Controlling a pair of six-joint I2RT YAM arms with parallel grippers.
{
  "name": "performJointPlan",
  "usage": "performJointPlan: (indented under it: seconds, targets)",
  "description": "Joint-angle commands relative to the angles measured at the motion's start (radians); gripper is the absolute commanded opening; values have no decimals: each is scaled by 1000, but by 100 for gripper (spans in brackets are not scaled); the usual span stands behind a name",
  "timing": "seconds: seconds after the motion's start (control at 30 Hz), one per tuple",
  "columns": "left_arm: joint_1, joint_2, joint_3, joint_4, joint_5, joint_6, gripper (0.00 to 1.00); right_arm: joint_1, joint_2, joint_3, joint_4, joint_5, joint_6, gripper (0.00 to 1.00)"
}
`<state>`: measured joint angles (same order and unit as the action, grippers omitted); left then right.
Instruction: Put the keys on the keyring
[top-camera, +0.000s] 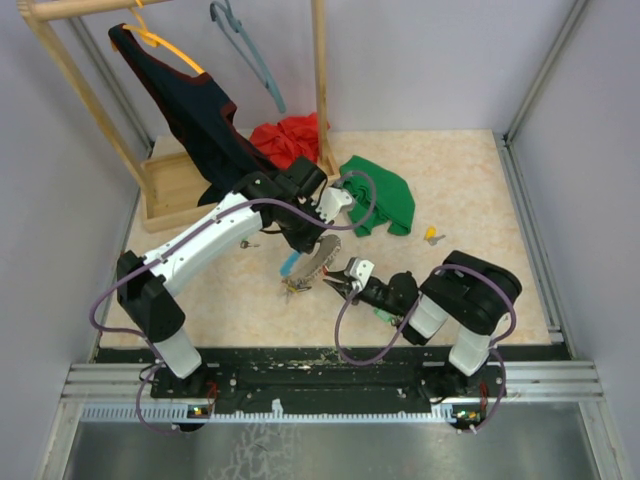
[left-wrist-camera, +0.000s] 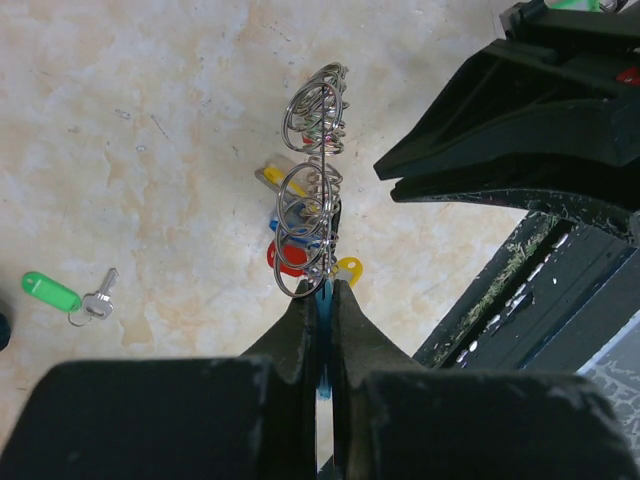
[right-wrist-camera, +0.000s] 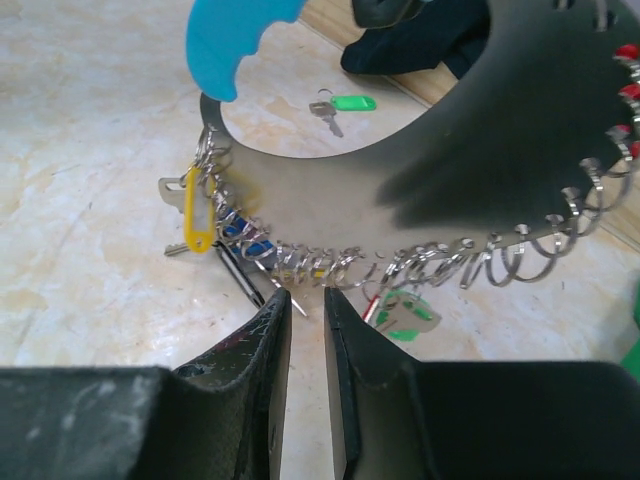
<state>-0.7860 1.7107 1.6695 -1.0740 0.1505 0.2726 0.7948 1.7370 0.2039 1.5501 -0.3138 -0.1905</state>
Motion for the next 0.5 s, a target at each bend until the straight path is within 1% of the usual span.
performJointPlan:
  seconds: [0.0,0.33,0.47]
  targets:
    - [-6,-24,38,33,24,-13,0,20,23,29,176,-35,-12,19]
    - [-6,-34,31,43,46,-12,0,46,97,77,176,-47,-24,15]
    - [-6,-35,29,46,46,-11,0,51,120,86,176,-20,-21,15]
